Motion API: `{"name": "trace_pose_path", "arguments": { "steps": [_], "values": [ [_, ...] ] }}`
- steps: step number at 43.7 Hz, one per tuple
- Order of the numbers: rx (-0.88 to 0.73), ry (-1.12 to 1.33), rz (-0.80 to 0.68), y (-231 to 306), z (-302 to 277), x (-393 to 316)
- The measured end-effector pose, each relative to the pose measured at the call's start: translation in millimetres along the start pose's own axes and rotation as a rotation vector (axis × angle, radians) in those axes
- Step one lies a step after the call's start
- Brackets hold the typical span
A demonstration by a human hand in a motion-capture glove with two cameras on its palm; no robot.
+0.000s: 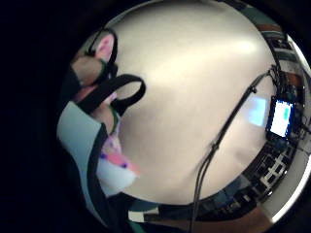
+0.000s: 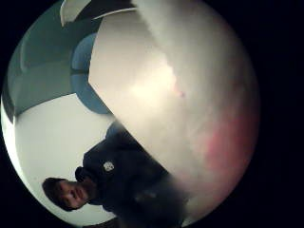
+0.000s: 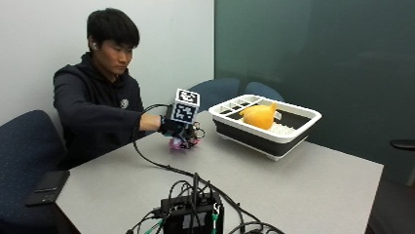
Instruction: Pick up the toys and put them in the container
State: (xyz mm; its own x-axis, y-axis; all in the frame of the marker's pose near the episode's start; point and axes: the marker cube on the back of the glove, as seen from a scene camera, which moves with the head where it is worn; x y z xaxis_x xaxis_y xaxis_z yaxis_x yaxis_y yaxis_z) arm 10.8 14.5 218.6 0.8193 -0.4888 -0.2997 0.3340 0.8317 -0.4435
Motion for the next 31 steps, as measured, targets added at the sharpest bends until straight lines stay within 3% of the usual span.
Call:
{"name": "trace_pose_path", "arguments": {
  "steps": [8, 15, 21, 31],
  "values": [
    [0.064, 0.017, 0.026, -3, -29, 1],
    [0.257, -0.099, 0.205, -6, -149, 39],
    [0.369, -0.082, 0.213, -10, -230, 23],
    [0.441, 0.097, 0.121, -53, -294, -30]
  ]
}}
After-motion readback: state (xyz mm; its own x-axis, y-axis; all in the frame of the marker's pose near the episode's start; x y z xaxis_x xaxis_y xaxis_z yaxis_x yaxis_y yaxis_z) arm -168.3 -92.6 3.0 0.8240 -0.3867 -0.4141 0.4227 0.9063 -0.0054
